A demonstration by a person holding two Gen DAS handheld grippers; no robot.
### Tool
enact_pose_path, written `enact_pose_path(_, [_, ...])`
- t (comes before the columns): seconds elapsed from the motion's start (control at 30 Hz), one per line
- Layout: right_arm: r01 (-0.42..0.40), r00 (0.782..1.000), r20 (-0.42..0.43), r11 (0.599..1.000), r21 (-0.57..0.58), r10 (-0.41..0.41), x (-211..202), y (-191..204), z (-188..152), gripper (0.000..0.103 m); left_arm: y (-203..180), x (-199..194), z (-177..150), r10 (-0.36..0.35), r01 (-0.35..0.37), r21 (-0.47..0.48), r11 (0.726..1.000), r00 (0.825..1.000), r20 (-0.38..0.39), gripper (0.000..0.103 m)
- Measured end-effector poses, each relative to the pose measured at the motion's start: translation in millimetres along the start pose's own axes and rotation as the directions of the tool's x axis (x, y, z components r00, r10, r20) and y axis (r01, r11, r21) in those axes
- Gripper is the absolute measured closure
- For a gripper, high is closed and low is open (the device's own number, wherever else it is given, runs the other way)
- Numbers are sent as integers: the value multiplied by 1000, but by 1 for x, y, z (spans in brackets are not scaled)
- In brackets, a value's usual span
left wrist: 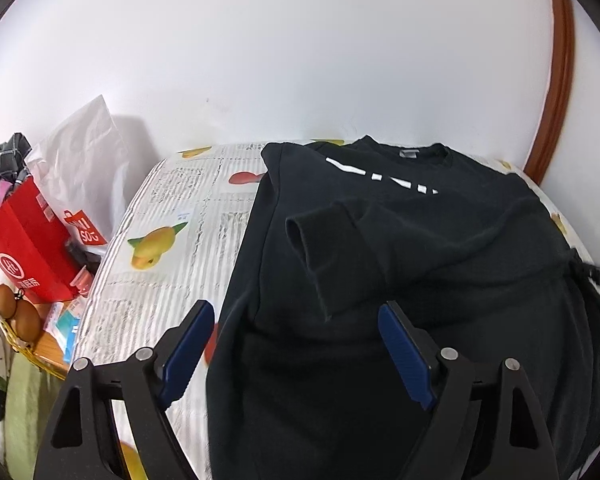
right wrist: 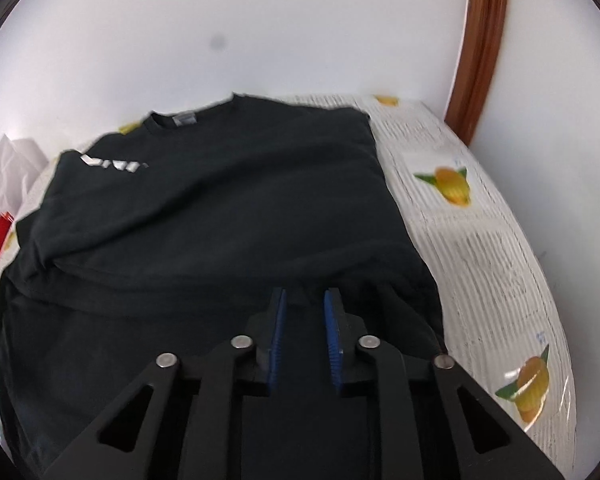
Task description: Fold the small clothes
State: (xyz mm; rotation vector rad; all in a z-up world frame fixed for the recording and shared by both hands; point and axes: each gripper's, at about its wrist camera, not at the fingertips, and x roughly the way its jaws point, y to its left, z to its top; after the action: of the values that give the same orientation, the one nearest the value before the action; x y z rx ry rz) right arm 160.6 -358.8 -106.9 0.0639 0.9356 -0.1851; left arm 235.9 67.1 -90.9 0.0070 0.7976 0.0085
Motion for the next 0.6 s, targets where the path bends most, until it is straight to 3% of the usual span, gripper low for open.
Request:
enact_pose_path(0.3, [-28, 999, -33, 1000, 10, 28, 22, 3, 0, 89, -6, 49, 17, -16, 16, -1, 1000, 998, -59, 38])
enact_pose_path(0.47, [-58, 998, -11, 998, 37, 59, 30, -1, 1, 89, -1, 72, 18, -34, 29, -43, 999, 995, -99, 40])
enact_pose_path(0.57, [-70, 997, -11, 996, 51, 70, 34, -1, 4, 89, 4, 86, 19, -106, 92, -112, 989, 986, -126, 44])
enact_pose_path(0.6, [-57, 998, -14, 997, 44, 57, 37, 0, 4, 89, 5, 88, 19, -124, 107, -129, 986, 984, -130, 53])
